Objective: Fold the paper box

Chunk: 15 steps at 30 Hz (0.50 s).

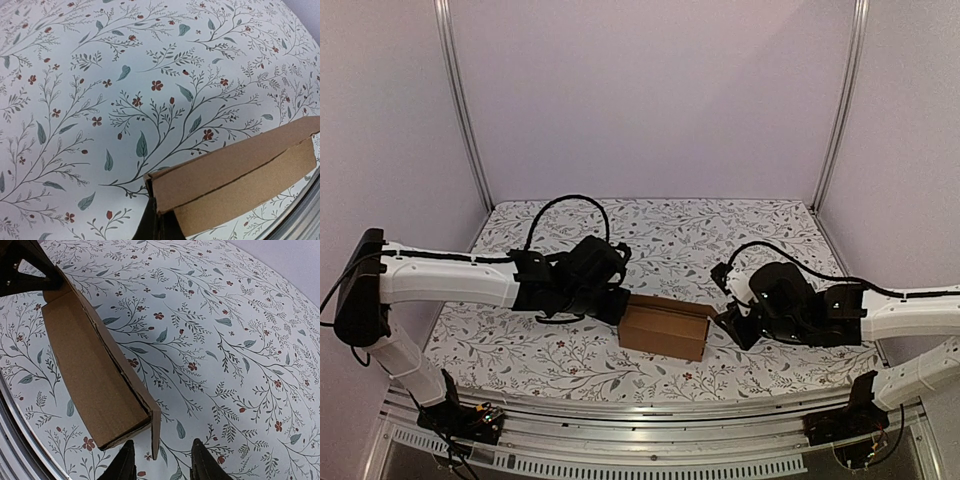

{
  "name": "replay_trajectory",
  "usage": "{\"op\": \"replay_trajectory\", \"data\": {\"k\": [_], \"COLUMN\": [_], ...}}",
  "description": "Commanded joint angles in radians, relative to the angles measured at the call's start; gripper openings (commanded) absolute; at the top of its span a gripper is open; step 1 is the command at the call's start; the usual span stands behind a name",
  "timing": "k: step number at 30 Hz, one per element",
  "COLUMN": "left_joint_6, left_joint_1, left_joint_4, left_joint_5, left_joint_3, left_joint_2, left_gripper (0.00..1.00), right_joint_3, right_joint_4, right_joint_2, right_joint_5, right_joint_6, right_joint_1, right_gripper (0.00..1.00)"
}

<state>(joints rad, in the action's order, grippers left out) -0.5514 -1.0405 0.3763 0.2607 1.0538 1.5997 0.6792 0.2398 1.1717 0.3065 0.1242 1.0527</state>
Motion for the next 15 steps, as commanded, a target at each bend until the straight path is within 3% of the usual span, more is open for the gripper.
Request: {"op": "replay_trajectory", "data": {"k": [1, 3, 15], "left_joint_6": [0.0, -0.005, -0.01], "left_joint_1": [-0.036, -0.036, -0.038], "left_joint_4": [0.16, 0.159, 0.156], "left_joint_5": [-0.07, -0.07, -0.074], "left_joint_3": [-0.04, -0.039, -0.034], "left_joint_2": [0.064, 0.064, 0.071], "left_gripper": [0.0, 0.0, 0.0], "right_joint_3": [0.054, 0.069, 0.13], "right_joint_4": [0.062, 0.079, 0.135], "right_joint_2": [0.024, 0.032, 0.107], "right_joint_5": [-0.004, -0.001, -0.015], "right_joint_6": [0.02, 0.03, 0.069], "right_joint_1": [-0.004, -0.004, 0.003], "right_gripper": [0.33, 0.28, 0.17]}}
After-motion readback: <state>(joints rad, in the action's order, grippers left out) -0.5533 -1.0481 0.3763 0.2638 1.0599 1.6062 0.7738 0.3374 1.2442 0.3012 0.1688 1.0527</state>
